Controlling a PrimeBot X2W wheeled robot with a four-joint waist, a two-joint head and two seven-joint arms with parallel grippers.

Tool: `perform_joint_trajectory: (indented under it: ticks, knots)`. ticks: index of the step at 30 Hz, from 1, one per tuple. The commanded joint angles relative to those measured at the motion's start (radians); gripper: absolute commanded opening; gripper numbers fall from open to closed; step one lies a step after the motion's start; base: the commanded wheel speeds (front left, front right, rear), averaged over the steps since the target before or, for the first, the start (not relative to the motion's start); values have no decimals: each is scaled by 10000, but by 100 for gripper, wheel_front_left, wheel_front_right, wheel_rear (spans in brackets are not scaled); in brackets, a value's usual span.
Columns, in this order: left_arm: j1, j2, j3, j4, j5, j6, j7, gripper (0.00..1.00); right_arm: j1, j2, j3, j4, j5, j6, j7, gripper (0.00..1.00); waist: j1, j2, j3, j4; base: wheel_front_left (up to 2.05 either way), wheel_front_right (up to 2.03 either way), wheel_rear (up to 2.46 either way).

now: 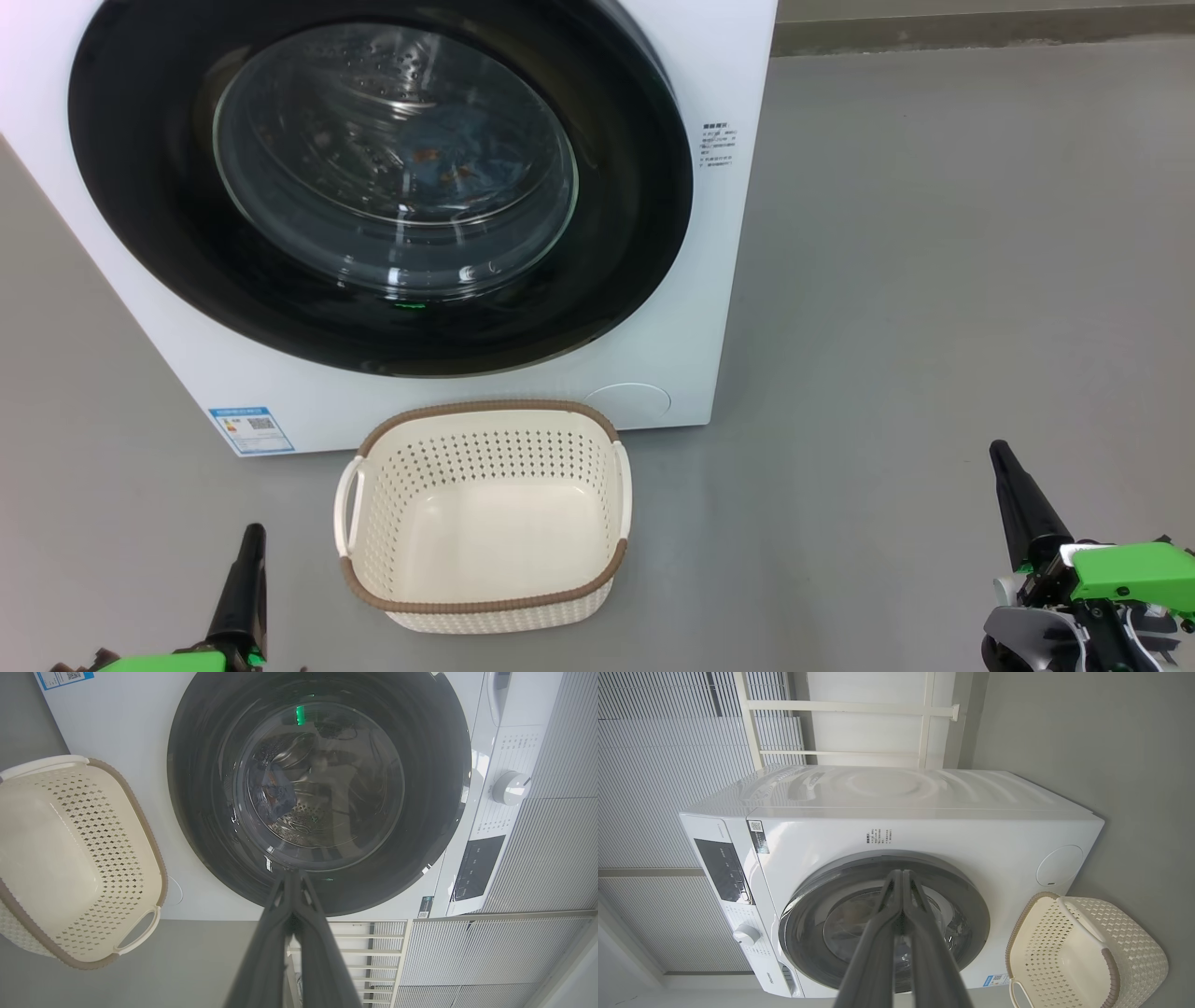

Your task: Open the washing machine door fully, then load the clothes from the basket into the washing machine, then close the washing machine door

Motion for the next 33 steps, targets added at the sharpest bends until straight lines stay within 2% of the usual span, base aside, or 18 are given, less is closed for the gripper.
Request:
perform_joint_trajectory:
  ticks: [1,33]
  knots:
    - [-399,93,321,-310,-79,-65,62,0,-270,-76,175,-297,27,31,48,0,-1,0,0,0,0,0,0]
    - [-398,93,320,-310,-80,-65,61,0,-270,-74,172,-297,25,31,50,0,-1,0,0,0,0,0,0]
